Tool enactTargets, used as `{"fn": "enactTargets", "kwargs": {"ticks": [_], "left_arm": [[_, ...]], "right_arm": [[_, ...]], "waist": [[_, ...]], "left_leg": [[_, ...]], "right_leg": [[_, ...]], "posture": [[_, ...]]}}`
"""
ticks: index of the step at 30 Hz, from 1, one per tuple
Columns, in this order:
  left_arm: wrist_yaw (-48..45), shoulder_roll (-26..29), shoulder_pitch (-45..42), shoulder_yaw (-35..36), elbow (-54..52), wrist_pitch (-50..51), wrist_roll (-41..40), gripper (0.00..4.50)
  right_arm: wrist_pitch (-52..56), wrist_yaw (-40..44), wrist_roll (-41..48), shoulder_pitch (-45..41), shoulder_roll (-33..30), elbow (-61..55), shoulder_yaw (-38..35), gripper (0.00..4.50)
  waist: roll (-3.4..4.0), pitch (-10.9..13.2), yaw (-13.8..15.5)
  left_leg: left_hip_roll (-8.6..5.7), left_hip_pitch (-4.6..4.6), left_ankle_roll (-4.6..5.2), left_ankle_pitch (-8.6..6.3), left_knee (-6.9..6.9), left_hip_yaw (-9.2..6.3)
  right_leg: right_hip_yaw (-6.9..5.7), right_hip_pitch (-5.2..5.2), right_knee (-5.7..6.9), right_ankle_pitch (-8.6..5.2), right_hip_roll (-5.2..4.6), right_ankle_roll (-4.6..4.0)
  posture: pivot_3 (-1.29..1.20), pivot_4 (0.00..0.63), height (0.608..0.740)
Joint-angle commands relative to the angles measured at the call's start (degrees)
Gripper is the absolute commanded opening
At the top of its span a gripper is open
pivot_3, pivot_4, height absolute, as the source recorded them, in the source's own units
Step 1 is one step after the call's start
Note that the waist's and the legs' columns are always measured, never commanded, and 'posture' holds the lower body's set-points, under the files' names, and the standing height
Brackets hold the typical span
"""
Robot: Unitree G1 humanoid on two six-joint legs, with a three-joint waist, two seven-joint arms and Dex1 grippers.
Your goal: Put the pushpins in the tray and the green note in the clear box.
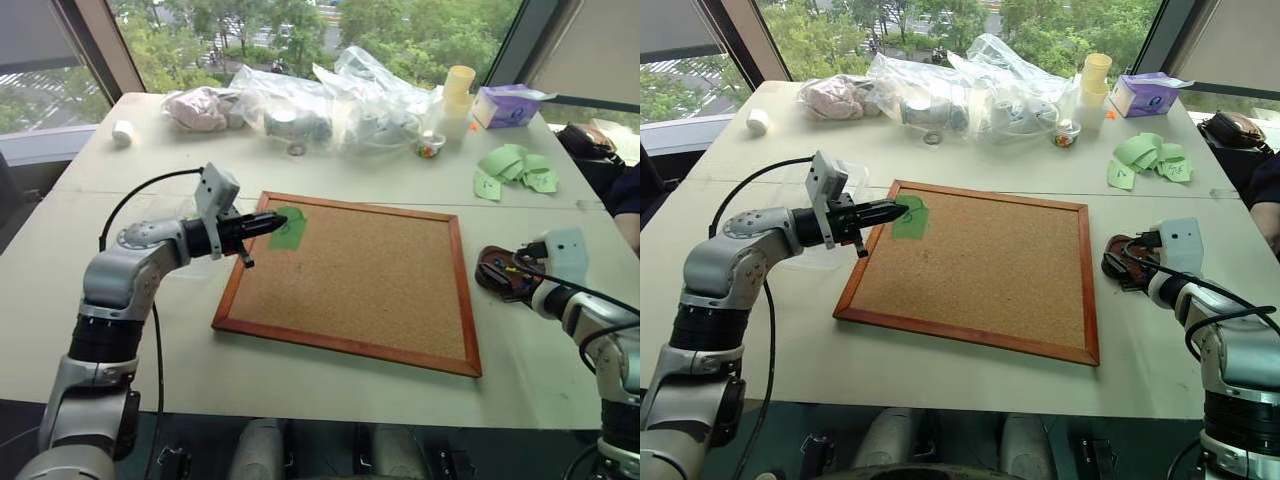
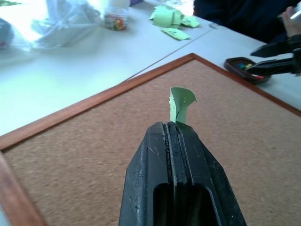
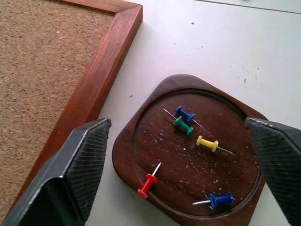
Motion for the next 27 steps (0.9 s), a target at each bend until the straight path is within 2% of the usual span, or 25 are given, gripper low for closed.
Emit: {"fn": "enactTargets", "kwargs": {"ticks": [1, 6, 9, 13, 20, 23, 27], "left_arm": [[4.26, 1.34, -2.89, 3.71, 4.30, -6.18, 4.17, 0.00], [10.85, 1.88, -4.78, 6.07, 11.65, -11.21, 8.82, 0.00], [12.87, 2.27, -5.08, 6.81, 13.85, -12.58, 10.44, 0.00], [16.40, 3.51, -4.78, 6.83, 16.36, -15.27, 14.23, 0.00], [18.20, 4.61, -1.77, 8.48, 16.15, -15.29, 15.52, 0.00], [18.44, 5.48, -0.42, 8.68, 16.53, -15.07, 15.90, 0.91], [17.97, 6.12, 0.31, 8.52, 16.31, -14.78, 16.23, 2.85]], "right_arm": [[2.14, 5.96, 8.49, -2.74, -1.26, -10.30, 0.21, 4.46], [7.24, 11.92, 20.78, -6.92, -1.09, -17.95, 3.15, 4.46], [9.12, 16.09, 25.99, -8.02, -3.29, -21.31, 6.65, 4.46], [8.83, 15.89, 25.09, -11.04, -4.83, -20.04, 11.14, 4.46], [6.50, 15.71, 22.92, -13.68, -5.30, -16.98, 15.27, 4.46], [5.86, 16.38, 22.41, -14.35, -5.62, -16.31, 16.79, 4.50], [4.88, 16.88, 21.12, -15.07, -5.97, -15.37, 18.22, 4.50]], "waist": [[0.00, 0.00, -0.08], [-0.04, 0.02, -0.38], [-0.08, 0.05, 0.02], [-0.25, 0.15, 0.10], [-0.32, 0.18, -0.09], [-0.32, 0.18, -0.12], [-0.35, 0.20, 0.04]], "left_leg": [[0.00, 0.01, 0.00, 0.00, 0.00, -0.01], [0.09, 0.02, -0.02, 0.01, -0.01, -0.11], [0.08, 0.00, 0.02, -0.01, 0.00, -0.11], [0.04, -0.01, 0.06, -0.03, 0.03, -0.12], [0.03, -0.02, 0.07, -0.04, 0.03, -0.03], [0.07, 0.00, 0.06, -0.03, 0.02, 0.00], [0.09, -0.02, 0.05, -0.03, 0.03, 0.07]], "right_leg": [[0.00, 0.00, 0.00, 0.00, 0.01, 0.00], [0.00, -0.01, 0.00, 0.00, 0.11, 0.00], [0.00, 0.01, -0.01, 0.00, 0.06, -0.01], [-0.01, 0.02, -0.01, 0.01, -0.01, -0.01], [-0.03, -0.01, 0.01, 0.01, -0.04, 0.00], [-0.03, -0.04, 0.03, 0.01, -0.03, 0.00], [-0.03, -0.04, 0.03, 0.01, -0.02, 0.00]], "posture": [[0.00, 0.150, 0.740], [0.00, 0.150, 0.740], [0.00, 0.150, 0.740], [0.00, 0.150, 0.740], [0.00, 0.150, 0.740], [0.00, 0.150, 0.740], [0.00, 0.150, 0.740]]}}
